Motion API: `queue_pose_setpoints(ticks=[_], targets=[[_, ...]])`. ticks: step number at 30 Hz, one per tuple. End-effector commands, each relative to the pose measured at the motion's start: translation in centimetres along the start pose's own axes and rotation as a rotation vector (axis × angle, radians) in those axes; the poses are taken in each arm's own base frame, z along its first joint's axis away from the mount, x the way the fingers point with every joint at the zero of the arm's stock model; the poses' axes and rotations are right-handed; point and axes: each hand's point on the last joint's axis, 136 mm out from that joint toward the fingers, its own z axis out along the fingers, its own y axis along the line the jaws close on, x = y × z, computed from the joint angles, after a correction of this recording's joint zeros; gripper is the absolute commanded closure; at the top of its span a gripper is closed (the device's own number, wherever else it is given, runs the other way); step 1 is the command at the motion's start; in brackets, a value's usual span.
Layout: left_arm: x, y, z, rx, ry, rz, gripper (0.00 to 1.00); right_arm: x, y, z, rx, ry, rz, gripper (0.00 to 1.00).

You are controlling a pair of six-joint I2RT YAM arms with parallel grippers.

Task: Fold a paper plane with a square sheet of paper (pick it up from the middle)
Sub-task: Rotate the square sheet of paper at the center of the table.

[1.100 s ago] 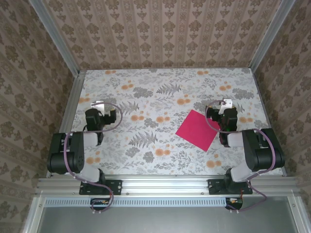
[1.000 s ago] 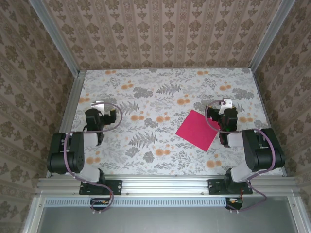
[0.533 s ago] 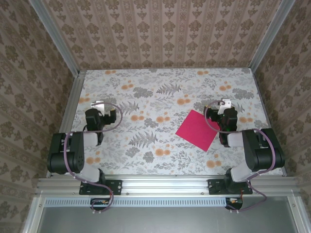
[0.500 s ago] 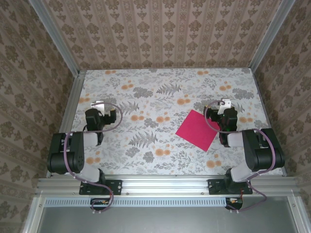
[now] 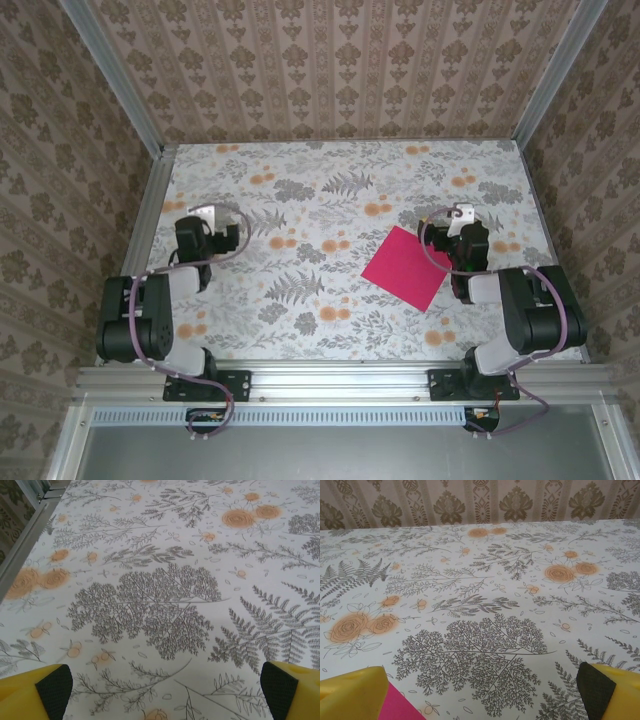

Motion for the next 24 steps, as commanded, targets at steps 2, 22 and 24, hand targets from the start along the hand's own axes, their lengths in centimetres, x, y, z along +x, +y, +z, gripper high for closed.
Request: queue_pose_setpoints(ticks=[2, 22, 24], targets=[[-3.7, 0.9, -1.7, -0.028, 0.035, -0.028, 0.0, -3.4, -1.1, -2.2, 0.087, -0.08, 0.01, 0.0], [-9.4, -0.7, -9.5, 0.082, 0.16, -0.359, 0.0, -3.7, 1.7, -6.0, 0.078, 0.451, 0.49, 0.0], [-9.4, -1.2, -9.8, 0.11, 0.176, -0.349, 0.0, -1.9, 2.0, -5.8, 0.09, 0.522, 0.518, 0.0]])
